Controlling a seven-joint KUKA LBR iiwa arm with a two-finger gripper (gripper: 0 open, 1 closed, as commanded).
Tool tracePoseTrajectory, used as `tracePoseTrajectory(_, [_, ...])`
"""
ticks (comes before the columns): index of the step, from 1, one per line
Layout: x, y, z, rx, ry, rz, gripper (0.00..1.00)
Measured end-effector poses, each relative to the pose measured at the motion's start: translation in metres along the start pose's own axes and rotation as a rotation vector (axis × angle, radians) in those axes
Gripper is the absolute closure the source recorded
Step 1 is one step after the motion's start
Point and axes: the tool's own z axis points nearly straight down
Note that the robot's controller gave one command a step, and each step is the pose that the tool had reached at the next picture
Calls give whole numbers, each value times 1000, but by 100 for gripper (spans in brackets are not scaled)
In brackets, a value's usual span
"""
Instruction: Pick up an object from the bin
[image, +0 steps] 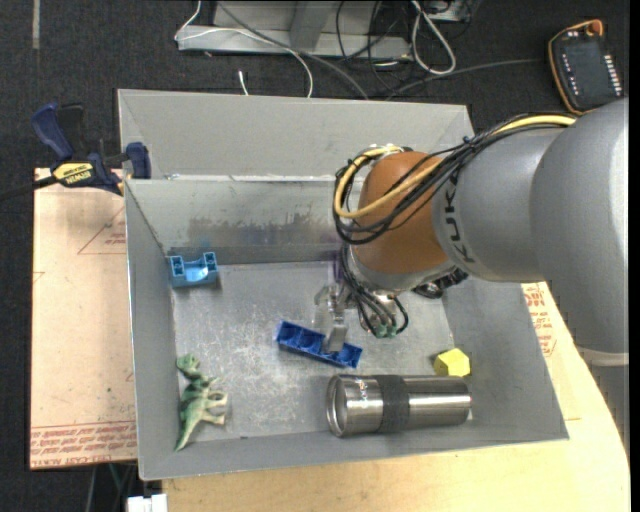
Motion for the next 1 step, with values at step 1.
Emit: tracePoseTrajectory(1, [0, 0, 0, 0, 0, 0, 100])
